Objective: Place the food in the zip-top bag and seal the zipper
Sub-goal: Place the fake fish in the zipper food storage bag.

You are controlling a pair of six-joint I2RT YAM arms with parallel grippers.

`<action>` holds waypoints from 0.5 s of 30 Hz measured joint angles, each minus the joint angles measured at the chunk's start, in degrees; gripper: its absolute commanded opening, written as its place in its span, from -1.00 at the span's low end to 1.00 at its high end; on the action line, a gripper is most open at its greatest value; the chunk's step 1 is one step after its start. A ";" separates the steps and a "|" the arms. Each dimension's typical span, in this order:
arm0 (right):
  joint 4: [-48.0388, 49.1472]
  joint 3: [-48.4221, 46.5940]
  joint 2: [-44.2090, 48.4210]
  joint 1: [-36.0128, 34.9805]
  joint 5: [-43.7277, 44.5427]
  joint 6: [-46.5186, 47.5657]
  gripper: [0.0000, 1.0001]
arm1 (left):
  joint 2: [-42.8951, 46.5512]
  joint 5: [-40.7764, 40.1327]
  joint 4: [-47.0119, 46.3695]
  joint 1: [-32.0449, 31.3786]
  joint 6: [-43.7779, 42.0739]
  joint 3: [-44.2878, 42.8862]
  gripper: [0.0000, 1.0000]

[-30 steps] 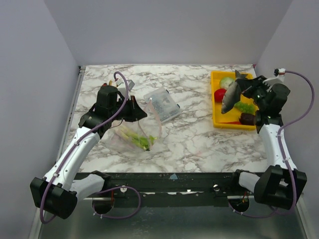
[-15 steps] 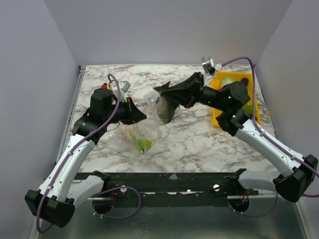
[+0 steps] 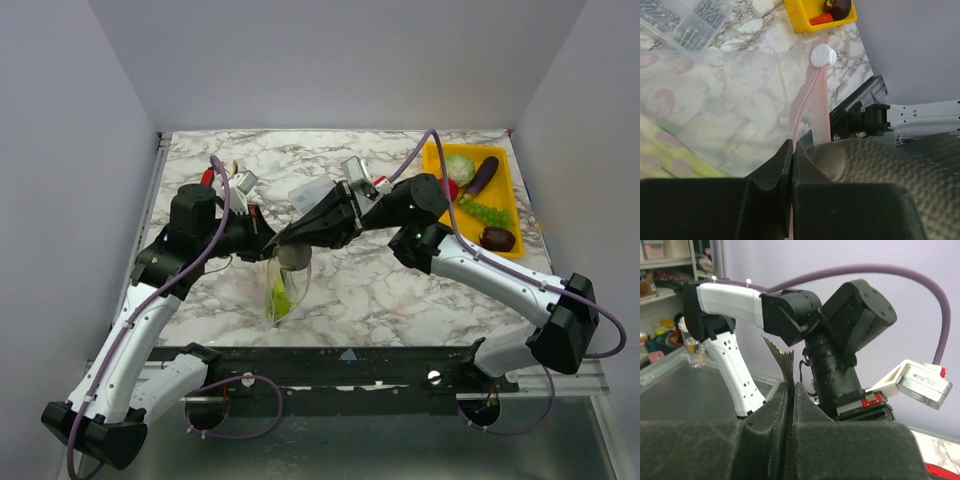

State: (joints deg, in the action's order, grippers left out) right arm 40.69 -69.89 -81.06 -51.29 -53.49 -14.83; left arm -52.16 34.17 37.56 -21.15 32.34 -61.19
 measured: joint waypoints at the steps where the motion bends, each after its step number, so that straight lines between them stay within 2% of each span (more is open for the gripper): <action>1: 0.02 -0.02 -0.37 0.00 -0.50 1.07 -0.99 | 0.24 0.39 0.33 0.00 -0.04 -0.26 -1.00; 11: -7.41 -0.70 -3.48 -0.02 -5.20 17.66 -0.99 | 0.68 2.10 2.25 0.00 -0.59 -1.22 -1.00; 12: -8.00 -0.42 -3.56 -0.02 -5.29 19.54 -0.94 | 0.68 2.10 2.40 0.00 -0.68 -1.29 -1.00; 13: -9.05 -0.11 -3.56 -0.02 -5.29 21.51 -0.77 | 0.66 2.10 2.56 0.02 -0.81 -1.40 -1.00; 14: -10.25 0.11 -3.56 -0.02 -5.20 23.47 -0.45 | 0.63 2.08 2.80 0.02 -0.96 -1.66 -1.00; 15: -11.72 0.13 -3.61 -0.02 -5.07 25.38 -0.30 | 0.61 2.08 2.93 0.00 -1.01 -1.90 -1.00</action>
State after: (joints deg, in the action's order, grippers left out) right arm 28.97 -69.76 -84.66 -51.31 -58.57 10.55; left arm -51.55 36.25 40.49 -21.15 31.33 -63.09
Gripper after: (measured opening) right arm 0.079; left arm 0.009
